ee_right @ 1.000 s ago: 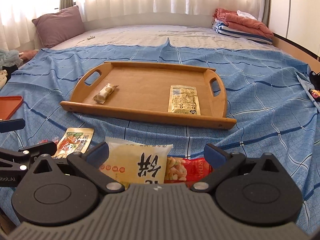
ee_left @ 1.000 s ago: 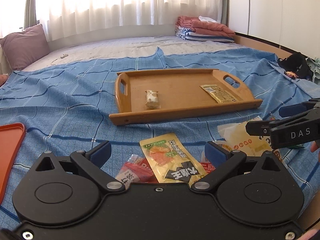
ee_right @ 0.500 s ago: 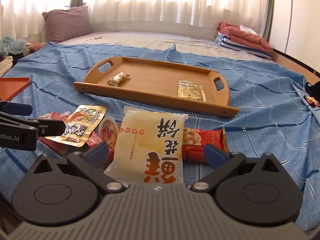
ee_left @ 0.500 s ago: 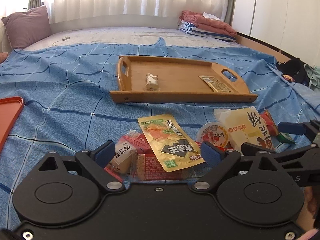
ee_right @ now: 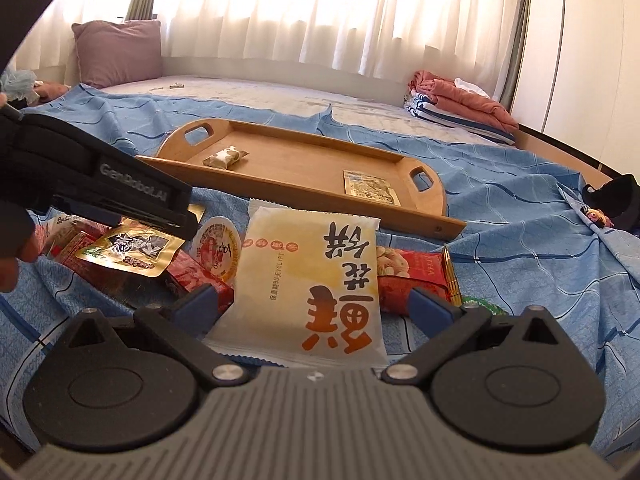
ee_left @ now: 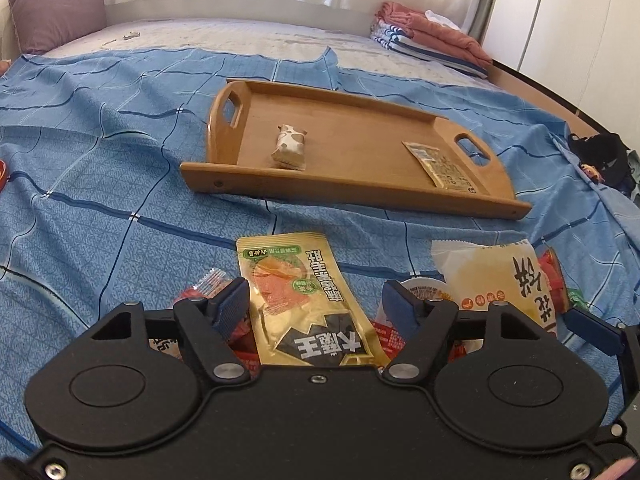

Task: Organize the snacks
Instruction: 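Move both grippers back to the snack pile, then grasp the yellow-green snack bag with the left gripper while the right grasps the white bread bag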

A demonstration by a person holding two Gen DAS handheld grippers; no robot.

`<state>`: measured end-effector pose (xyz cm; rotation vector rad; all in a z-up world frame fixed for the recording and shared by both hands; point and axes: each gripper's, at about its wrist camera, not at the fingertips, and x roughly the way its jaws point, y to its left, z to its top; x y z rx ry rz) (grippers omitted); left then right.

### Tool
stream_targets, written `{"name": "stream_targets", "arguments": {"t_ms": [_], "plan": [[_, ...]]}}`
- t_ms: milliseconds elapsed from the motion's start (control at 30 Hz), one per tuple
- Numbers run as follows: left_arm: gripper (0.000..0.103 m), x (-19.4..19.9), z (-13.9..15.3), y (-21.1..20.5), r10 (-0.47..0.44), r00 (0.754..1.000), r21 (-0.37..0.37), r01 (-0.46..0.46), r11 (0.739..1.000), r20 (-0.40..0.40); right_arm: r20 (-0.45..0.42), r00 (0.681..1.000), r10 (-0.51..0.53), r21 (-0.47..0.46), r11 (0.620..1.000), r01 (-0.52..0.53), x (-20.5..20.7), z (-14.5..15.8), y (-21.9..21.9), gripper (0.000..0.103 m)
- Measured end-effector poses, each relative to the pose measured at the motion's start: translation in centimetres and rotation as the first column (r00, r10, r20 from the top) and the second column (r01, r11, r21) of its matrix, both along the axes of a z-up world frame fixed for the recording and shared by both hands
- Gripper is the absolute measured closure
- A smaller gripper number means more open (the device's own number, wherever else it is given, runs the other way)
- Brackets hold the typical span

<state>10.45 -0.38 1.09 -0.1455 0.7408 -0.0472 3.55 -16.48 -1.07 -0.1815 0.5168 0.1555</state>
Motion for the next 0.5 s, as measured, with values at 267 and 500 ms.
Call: {"name": "stream_targets", "arguments": {"t_ms": [267, 500], "plan": [[0.035, 0.6, -0.7, -1.2, 0.001, 1.0, 0.077, -0.002, 0.997, 0.02, -0.005, 1.0, -0.025, 0.049, 0.998, 0.025, 0.9, -0.3, 0.2, 0.0], [0.06, -1.9, -0.4, -1.3, -0.038, 0.997, 0.128, 0.03, 0.991, 0.06, -0.005, 0.999, -0.04, 0.072, 0.997, 0.04, 1.0, -0.6, 0.1, 0.0]]}}
